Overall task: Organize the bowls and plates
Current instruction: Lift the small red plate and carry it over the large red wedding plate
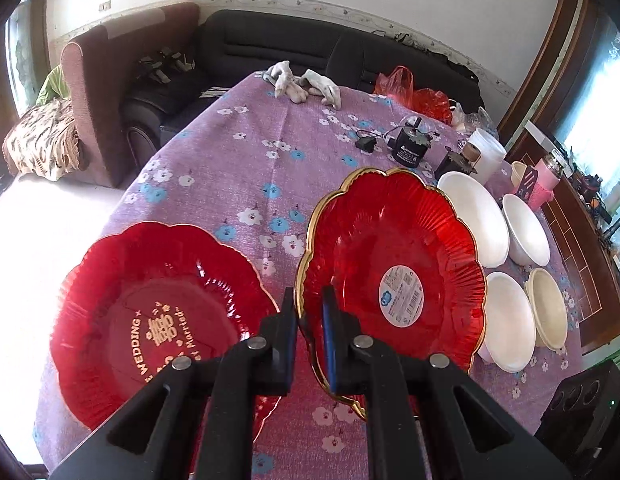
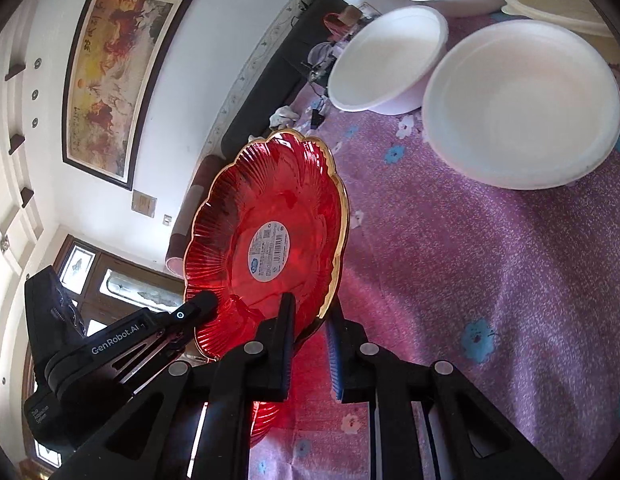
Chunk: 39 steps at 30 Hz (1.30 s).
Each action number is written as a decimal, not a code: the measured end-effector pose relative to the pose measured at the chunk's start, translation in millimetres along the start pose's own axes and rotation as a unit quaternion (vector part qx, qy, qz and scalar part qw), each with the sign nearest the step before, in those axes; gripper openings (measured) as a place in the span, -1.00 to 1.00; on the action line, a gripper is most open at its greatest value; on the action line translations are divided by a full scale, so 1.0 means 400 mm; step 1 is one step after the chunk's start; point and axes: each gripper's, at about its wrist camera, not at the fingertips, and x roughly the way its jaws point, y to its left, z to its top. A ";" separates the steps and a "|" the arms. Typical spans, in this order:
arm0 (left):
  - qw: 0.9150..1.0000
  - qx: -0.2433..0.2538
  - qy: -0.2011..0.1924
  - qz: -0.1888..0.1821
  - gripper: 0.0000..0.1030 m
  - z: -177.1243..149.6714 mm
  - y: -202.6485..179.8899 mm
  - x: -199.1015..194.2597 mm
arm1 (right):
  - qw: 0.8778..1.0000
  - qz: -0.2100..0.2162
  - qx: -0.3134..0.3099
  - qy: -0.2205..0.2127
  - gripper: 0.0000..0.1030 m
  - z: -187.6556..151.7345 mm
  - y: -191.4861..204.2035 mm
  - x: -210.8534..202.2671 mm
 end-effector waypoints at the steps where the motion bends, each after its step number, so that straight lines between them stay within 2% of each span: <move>1: 1.000 -0.003 -0.004 0.002 -0.78 -0.006 0.016 -0.021 | 1.000 0.002 -0.007 0.001 -0.69 -0.007 0.016 -0.003; 10: 0.998 -0.036 -0.032 0.026 -0.78 -0.041 0.151 -0.138 | 0.998 0.020 -0.054 0.027 -0.69 -0.108 0.135 0.016; 18: 0.996 -0.063 -0.036 0.048 -0.77 -0.068 0.264 -0.180 | 0.995 0.027 -0.078 0.057 -0.69 -0.188 0.195 0.074; 28: 0.994 -0.088 -0.002 0.065 -0.75 -0.104 0.370 -0.127 | 0.991 0.001 -0.098 0.090 -0.69 -0.249 0.211 0.173; 39: 0.992 -0.097 0.030 0.073 -0.70 -0.121 0.408 -0.067 | 0.986 -0.041 -0.117 0.111 -0.70 -0.261 0.204 0.245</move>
